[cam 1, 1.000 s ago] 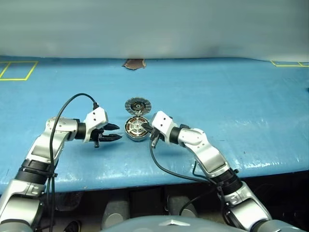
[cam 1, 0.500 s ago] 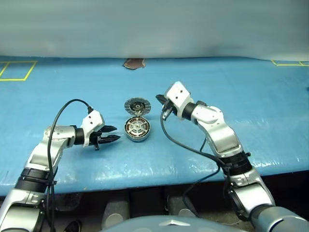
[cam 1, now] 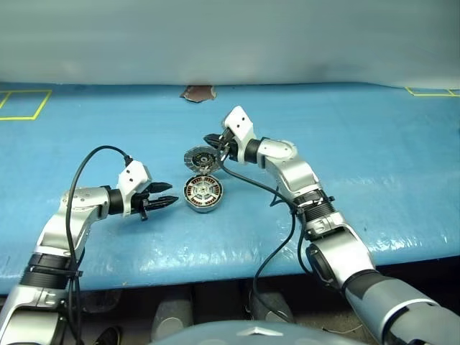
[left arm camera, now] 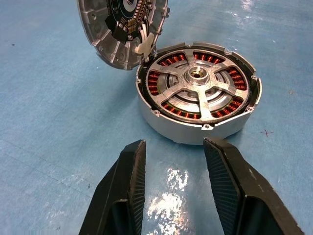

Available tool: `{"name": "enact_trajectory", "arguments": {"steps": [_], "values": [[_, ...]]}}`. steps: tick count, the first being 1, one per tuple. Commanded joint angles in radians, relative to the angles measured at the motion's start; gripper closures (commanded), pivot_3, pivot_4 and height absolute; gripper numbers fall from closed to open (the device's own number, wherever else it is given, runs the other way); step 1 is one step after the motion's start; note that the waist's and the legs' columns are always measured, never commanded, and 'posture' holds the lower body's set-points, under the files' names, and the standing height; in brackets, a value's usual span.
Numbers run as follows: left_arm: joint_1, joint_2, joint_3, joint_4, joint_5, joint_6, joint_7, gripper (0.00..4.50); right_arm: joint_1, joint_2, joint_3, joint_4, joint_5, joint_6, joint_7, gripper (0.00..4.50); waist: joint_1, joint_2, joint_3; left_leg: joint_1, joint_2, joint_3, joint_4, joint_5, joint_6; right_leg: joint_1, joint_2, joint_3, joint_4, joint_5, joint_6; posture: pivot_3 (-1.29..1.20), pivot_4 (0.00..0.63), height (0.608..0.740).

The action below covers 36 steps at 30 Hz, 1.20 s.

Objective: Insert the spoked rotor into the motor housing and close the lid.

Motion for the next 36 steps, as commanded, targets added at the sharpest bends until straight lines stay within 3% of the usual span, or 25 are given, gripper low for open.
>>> {"name": "enact_trajectory", "arguments": {"steps": [1, 14, 28, 36], "values": [[0.002, 0.016, 0.033, -0.03, -0.01, -0.012, 0.002, 2.49, 0.0, 0.009, 0.018, -0.054, 0.004, -0.021, 0.034, 4.5, 0.0, 0.0, 0.0, 0.0, 0.0, 0.0, 0.0, 0.0, 0.0, 0.0, 0.0, 0.0, 0.0, 0.0, 0.0, 0.0, 0.15, 0.74], [-0.016, 0.045, 0.075, 0.024, -0.007, -0.021, 0.003, 2.49, 0.243, -0.041, 0.138, -0.376, -0.01, 0.122, 0.061, 4.5, 0.0, 0.0, 0.0, 0.001, 0.001, 0.0, 0.001, 0.0, 0.0, 0.0, 0.0, 0.0, 0.001, -0.003, -0.004, 0.0, 0.15, 0.74], [-0.034, 0.03, 0.061, 0.025, -0.01, -0.008, 0.001, 2.49, 0.392, -0.011, 0.193, -0.354, -0.051, 0.141, -0.029, 4.5, 0.0, 0.0, 0.0, 0.004, 0.001, 0.0, 0.001, 0.0, 0.0, 0.003, 0.0, 0.0, 0.0, -0.004, -0.005, 0.0, 0.15, 0.74], [-0.062, 0.022, 0.059, 0.029, -0.013, -0.018, -0.003, 2.49, 0.423, 0.011, 0.144, -0.42, -0.015, 0.128, -0.082, 4.5, 0.001, -0.001, -0.001, 0.004, 0.001, 0.0, 0.001, 0.0, 0.0, 0.004, 0.0, -0.001, 0.0, -0.004, -0.005, 0.0, 0.15, 0.74]]}}
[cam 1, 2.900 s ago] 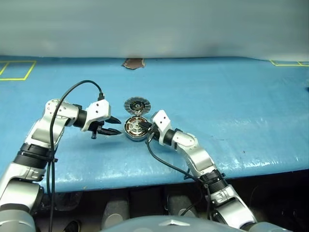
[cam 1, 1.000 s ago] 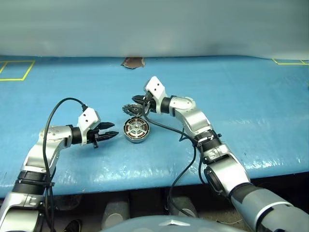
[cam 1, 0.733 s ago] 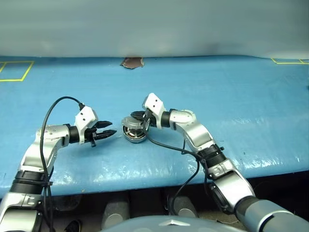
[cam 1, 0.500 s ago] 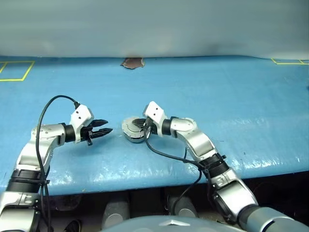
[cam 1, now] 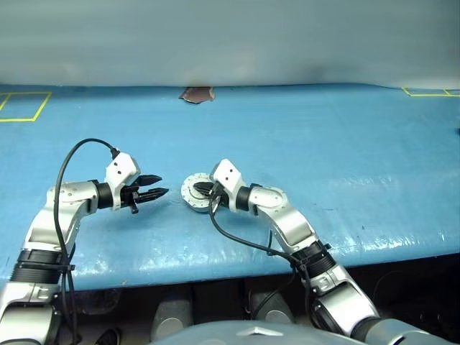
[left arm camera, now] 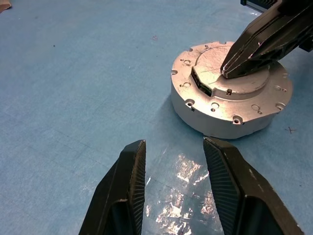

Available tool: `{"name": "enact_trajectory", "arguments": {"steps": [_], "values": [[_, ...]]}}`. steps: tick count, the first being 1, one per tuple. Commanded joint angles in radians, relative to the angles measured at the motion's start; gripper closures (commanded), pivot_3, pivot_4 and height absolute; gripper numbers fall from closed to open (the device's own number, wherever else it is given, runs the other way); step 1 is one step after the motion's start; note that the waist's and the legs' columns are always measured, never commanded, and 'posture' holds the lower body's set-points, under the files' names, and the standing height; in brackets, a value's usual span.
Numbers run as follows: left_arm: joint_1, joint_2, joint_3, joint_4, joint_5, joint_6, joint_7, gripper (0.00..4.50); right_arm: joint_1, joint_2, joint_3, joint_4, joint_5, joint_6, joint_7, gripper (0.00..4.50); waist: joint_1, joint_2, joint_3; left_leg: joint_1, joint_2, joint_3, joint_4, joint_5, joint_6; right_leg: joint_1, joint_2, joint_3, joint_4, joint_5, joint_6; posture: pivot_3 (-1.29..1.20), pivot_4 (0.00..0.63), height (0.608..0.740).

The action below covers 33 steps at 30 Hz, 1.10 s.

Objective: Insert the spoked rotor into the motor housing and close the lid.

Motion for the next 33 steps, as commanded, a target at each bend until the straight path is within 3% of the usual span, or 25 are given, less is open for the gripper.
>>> {"name": "enact_trajectory", "arguments": {"steps": [1, 4, 12, 23, 31, 33], "values": [[-0.029, -0.007, 0.009, -0.009, -0.008, -0.018, -0.002, 2.49, 0.029, 0.006, -0.026, -0.035, 0.023, 0.027, -0.02, 4.5, 0.001, 0.0, 0.0, 0.0, 0.0, 0.0, 0.0, 0.0, 0.0, 0.0, 0.0, 0.0, 0.0, 0.0, 0.0, 0.0, 0.15, 0.74], [-0.035, -0.014, 0.002, -0.001, -0.001, -0.024, -0.002, 2.45, 0.039, 0.001, -0.042, -0.062, 0.049, 0.05, -0.018, 3.94, 0.001, 0.0, 0.0, -0.001, 0.0, 0.0, 0.0, 0.0, 0.0, 0.0, 0.0, 0.0, 0.0, 0.0, 0.0, 0.0, 0.15, 0.74], [-0.045, -0.019, -0.009, 0.01, 0.005, -0.034, 0.0, 2.45, 0.05, 0.008, -0.031, -0.062, 0.056, 0.057, -0.03, 1.32, 0.0, 0.0, 0.0, -0.001, 0.0, 0.0, 0.0, 0.0, 0.0, -0.001, 0.0, 0.0, 0.0, 0.0, 0.0, 0.0, 0.15, 0.74], [-0.03, -0.016, 0.001, 0.004, 0.007, -0.034, 0.018, 2.45, 0.061, 0.0, 0.041, -0.008, -0.023, 0.006, -0.046, 1.32, -0.002, 0.0, 0.0, -0.001, 0.0, 0.0, -0.001, 0.0, 0.0, -0.001, 0.0, 0.0, -0.001, 0.0, 0.0, 0.0, 0.15, 0.74], [-0.02, -0.013, 0.007, 0.007, 0.007, -0.036, 0.032, 2.45, 0.07, 0.007, 0.024, -0.019, 0.022, 0.04, -0.029, 1.32, -0.001, 0.0, 0.0, -0.001, 0.0, 0.0, -0.001, 0.0, 0.0, -0.001, 0.0, 0.0, -0.001, -0.001, -0.001, 0.0, 0.15, 0.74], [-0.021, -0.015, 0.006, 0.008, 0.007, -0.037, 0.035, 2.45, 0.067, -0.001, 0.034, -0.009, 0.009, 0.039, -0.029, 0.76, -0.001, 0.0, 0.0, -0.001, 0.0, 0.0, -0.002, 0.0, 0.0, -0.001, 0.0, 0.0, -0.001, -0.001, -0.001, 0.0, 0.15, 0.74]]}}
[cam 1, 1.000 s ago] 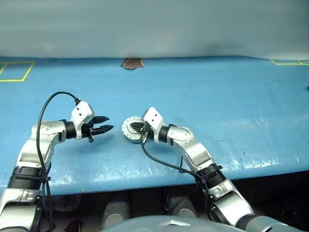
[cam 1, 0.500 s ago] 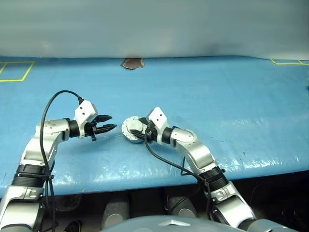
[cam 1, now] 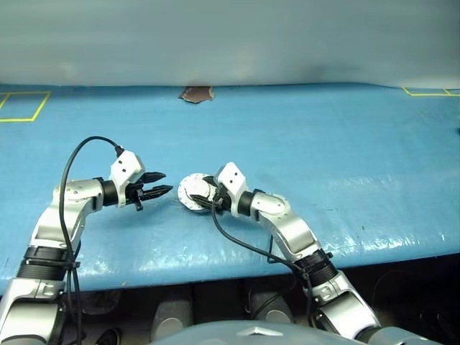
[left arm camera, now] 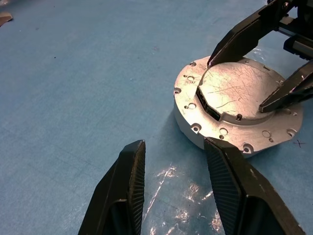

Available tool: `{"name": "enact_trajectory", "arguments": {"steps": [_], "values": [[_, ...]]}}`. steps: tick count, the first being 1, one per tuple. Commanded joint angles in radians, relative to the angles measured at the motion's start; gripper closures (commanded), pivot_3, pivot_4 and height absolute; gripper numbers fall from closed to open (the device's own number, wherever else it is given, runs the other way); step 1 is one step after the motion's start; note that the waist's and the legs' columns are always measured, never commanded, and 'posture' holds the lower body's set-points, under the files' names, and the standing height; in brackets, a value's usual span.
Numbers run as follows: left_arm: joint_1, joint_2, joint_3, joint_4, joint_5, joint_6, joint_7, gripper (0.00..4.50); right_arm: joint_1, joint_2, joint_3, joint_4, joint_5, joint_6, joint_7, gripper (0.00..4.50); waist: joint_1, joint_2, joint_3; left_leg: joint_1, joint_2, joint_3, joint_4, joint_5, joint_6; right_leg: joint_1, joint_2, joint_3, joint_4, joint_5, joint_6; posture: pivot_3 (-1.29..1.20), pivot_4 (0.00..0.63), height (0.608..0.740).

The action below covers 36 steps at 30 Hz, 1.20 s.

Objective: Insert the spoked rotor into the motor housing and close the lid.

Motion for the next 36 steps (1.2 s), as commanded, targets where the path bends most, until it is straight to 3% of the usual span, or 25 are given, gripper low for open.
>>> {"name": "enact_trajectory", "arguments": {"steps": [1, 2, 14, 19, 36], "values": [[-0.005, 0.005, 0.025, -0.005, 0.002, -0.019, 0.012, 2.45, 0.013, -0.009, 0.039, 0.028, -0.025, 0.017, 0.012, 0.45, 0.0, 0.0, 0.0, 0.0, 0.0, 0.0, 0.0, 0.0, 0.0, 0.0, 0.0, 0.0, 0.0, 0.0, 0.0, 0.0, 0.15, 0.74], [-0.005, 0.004, 0.025, -0.004, 0.002, -0.019, 0.013, 2.45, 0.013, -0.013, 0.043, 0.028, -0.035, 0.005, 0.005, 0.16, 0.0, 0.0, 0.0, 0.0, 0.0, 0.0, 0.0, 0.0, 0.0, 0.0, 0.0, 0.0, 0.0, 0.0, 0.0, 0.0, 0.15, 0.74], [-0.011, 0.001, 0.016, 0.004, 0.01, -0.03, 0.029, 2.45, 0.01, 0.005, 0.026, 0.049, -0.033, -0.001, -0.018, 0.16, 0.0, 0.0, 0.0, 0.0, 0.0, 0.0, 0.0, 0.0, 0.0, 0.0, 0.0, 0.0, 0.0, 0.0, 0.0, 0.0, 0.15, 0.74], [-0.006, 0.001, 0.014, 0.005, 0.01, -0.034, 0.032, 2.45, -0.005, -0.006, 0.013, 0.045, -0.047, 0.007, -0.035, 1.37, 0.0, 0.0, 0.0, 0.0, 0.0, 0.0, 0.001, 0.0, 0.0, 0.001, 0.0, 0.0, 0.0, 0.0, 0.0, 0.0, 0.15, 0.74], [0.005, -0.016, 0.001, 0.005, 0.011, -0.038, 0.036, 2.45, -0.131, -0.098, -0.006, -0.054, -0.029, 0.079, 0.03, 1.37, 0.007, 0.0, 0.001, -0.003, -0.001, 0.0, 0.001, 0.0, 0.0, -0.002, -0.001, 0.0, 0.0, 0.0, 0.0, 0.0, 0.15, 0.74]]}}
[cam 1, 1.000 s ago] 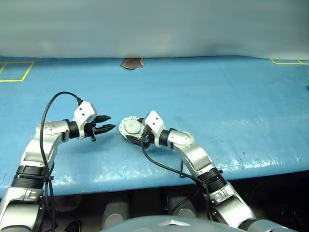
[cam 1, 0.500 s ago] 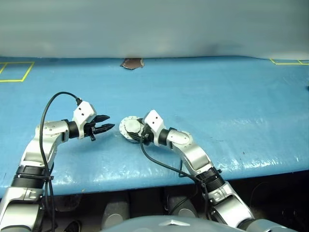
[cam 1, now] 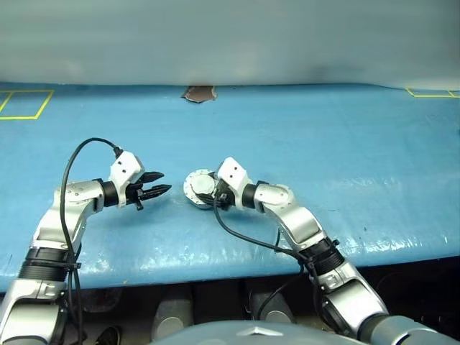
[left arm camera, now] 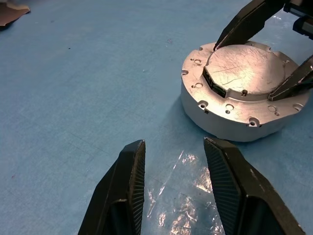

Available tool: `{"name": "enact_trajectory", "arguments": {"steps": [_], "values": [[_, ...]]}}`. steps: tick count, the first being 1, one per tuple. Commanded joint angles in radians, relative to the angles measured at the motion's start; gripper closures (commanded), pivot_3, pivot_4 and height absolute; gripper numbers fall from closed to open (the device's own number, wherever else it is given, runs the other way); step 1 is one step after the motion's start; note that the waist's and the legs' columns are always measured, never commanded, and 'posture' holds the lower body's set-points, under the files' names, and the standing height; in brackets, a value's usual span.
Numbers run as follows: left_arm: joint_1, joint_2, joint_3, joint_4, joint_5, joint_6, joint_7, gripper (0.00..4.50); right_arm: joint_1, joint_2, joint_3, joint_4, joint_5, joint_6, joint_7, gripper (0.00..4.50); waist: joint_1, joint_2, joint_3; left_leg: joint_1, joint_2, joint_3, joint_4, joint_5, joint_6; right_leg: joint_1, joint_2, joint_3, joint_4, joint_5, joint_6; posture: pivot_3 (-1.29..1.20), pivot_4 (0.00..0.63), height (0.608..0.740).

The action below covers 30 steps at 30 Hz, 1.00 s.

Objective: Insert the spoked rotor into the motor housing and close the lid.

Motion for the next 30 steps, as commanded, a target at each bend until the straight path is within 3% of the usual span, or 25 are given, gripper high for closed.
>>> {"name": "enact_trajectory", "arguments": {"steps": [1, 24, 30], "values": [[-0.002, -0.002, 0.005, -0.016, 0.007, -0.017, -0.001, 2.45, -0.032, -0.014, -0.013, -0.041, -0.006, -0.002, 0.011, 1.37, 0.0, 0.0, 0.0, -0.001, 0.0, 0.0, 0.0, 0.0, 0.0, -0.001, 0.0, 0.0, 0.0, 0.0, 0.0, 0.0, 0.15, 0.74], [0.018, -0.008, 0.005, -0.038, -0.003, -0.002, 0.003, 2.45, -0.037, -0.044, 0.036, 0.112, -0.058, -0.01, 0.062, 1.37, 0.0, 0.0, 0.0, 0.002, 0.0, 0.0, 0.0, 0.0, 0.0, 0.001, 0.0, 0.0, 0.0, 0.0, 0.0, 0.0, 0.15, 0.74], [-0.011, -0.057, 0.04, -0.053, -0.083, 0.106, 0.029, 2.45, -0.039, -0.047, 0.036, 0.133, -0.062, -0.005, 0.057, 1.37, 0.001, 0.0, 0.0, 0.003, 0.0, 0.0, 0.001, 0.0, 0.0, 0.003, 0.0, 0.0, 0.0, 0.0, 0.0, 0.0, 0.15, 0.74]]}}
